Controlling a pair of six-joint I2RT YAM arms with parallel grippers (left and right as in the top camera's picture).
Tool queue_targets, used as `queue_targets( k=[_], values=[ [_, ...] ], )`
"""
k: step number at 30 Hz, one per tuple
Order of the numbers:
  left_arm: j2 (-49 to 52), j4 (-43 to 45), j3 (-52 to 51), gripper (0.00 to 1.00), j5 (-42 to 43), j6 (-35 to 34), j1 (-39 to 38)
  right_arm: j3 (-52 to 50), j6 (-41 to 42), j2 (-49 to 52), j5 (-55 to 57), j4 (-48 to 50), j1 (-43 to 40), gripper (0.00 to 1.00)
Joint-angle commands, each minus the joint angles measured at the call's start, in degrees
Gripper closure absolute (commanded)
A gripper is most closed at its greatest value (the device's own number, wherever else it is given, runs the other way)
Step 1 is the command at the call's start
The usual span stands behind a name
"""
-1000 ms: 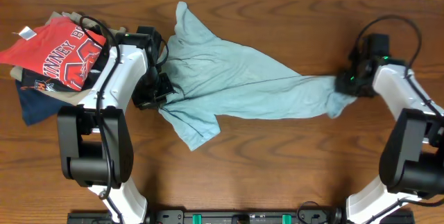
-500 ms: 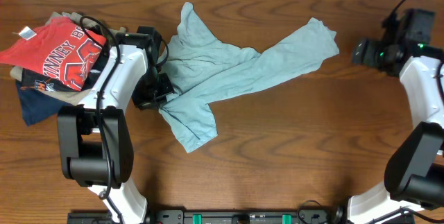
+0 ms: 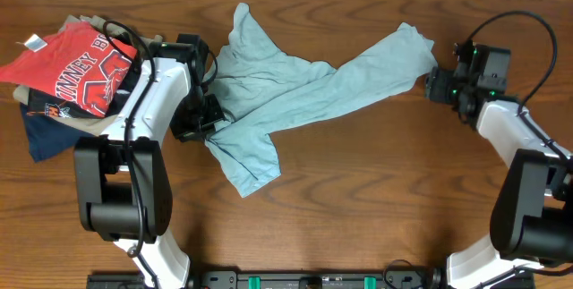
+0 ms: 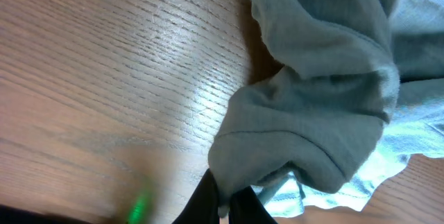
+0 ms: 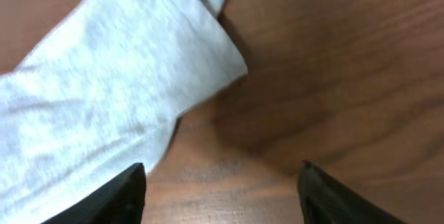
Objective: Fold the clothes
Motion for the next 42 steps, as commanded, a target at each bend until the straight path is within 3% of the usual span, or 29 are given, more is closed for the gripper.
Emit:
queue_targets(
  k=[1,6,21,26,34,42],
  values=[
    [-0.1,-0.2,0.0,0.94,-1.1,0.9,0.2,-3.2,8.1,0.5,-0.2,3.6,0.7,0.35],
    [-0.1,-0.2,0.0,0.94,-1.1,0.9,0.2,-4.7,12.9,2.1,-0.5,7.3,0.7,0.42],
    [-0.1,0.7,0.0,0.94,-1.1,0.9,0.2,-4.4,22.2,12.5,-7.4,17.3,0.7,0.40],
    [-0.1,0.7,0.0,0.94,-1.1,0.9,0.2,-4.3,22.4,12.4,-6.6,20.4,0.1,0.55],
    [-0.1,0.7,0.0,0.94,-1.1,0.9,0.2,-4.3,24.7,12.4,-6.1,22.4,-2.0,0.99],
    [-0.1,0.7,0.0,0.94,-1.1,0.9,0.2,-3.5,24.7,10.9,-7.6,20.9,-6.0,0.99]
  ],
)
